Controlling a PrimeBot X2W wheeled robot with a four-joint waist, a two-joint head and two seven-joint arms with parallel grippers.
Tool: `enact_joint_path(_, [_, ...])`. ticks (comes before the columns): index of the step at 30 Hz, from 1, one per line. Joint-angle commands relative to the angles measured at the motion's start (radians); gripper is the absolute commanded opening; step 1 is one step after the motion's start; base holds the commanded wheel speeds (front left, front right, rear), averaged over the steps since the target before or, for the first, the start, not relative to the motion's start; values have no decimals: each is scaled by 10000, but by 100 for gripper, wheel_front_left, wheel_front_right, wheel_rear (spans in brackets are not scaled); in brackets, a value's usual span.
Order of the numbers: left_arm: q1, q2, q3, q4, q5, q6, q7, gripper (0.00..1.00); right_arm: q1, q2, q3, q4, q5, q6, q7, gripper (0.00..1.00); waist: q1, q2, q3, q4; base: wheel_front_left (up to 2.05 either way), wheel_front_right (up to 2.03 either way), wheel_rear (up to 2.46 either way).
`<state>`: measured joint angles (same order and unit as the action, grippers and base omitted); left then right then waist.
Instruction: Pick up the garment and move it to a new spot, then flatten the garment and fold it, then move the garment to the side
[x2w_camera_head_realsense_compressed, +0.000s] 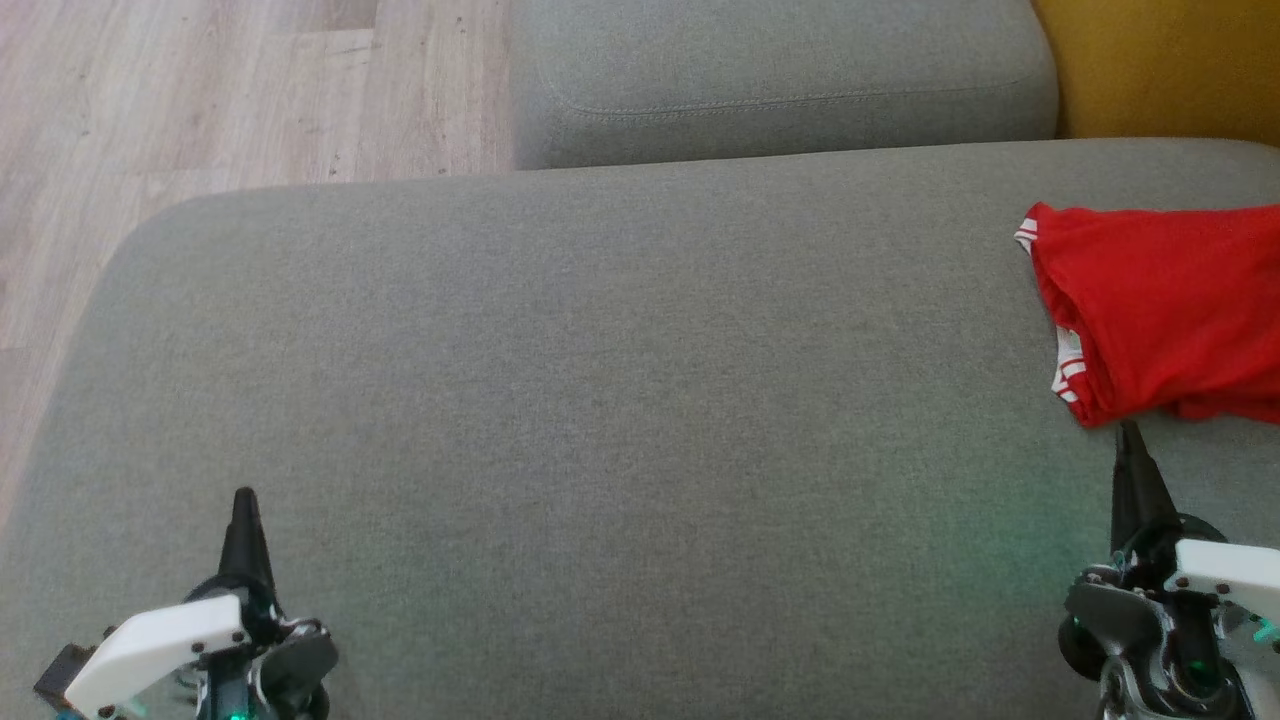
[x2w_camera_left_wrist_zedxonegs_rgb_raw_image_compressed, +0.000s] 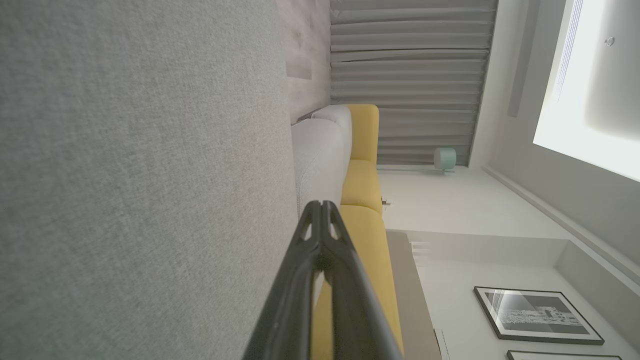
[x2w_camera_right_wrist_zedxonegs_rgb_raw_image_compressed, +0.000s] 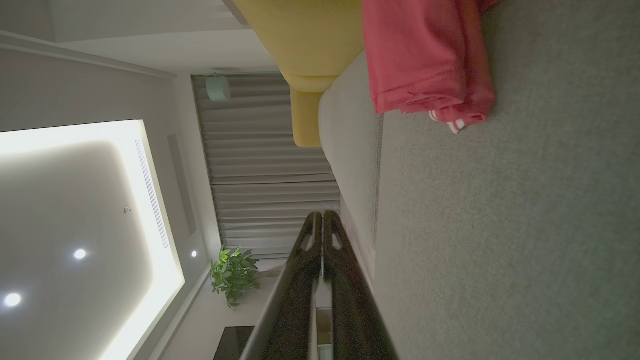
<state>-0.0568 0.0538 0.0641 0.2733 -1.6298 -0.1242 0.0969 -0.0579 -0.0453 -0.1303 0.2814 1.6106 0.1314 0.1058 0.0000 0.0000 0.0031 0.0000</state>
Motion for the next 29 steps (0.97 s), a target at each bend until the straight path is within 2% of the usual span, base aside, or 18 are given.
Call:
enact_joint_path(1, [-500,66,360,-287,99,-65,53,0,-497,-83,204,-369,12,-7,43,0,0,0,0,0,0,0,0])
enact_joint_path(29, [-504,33,408,-285,139,-65,92,0,-499,-71,186,-368,-3,-7,58,0,0,0,0,0,0,0,0])
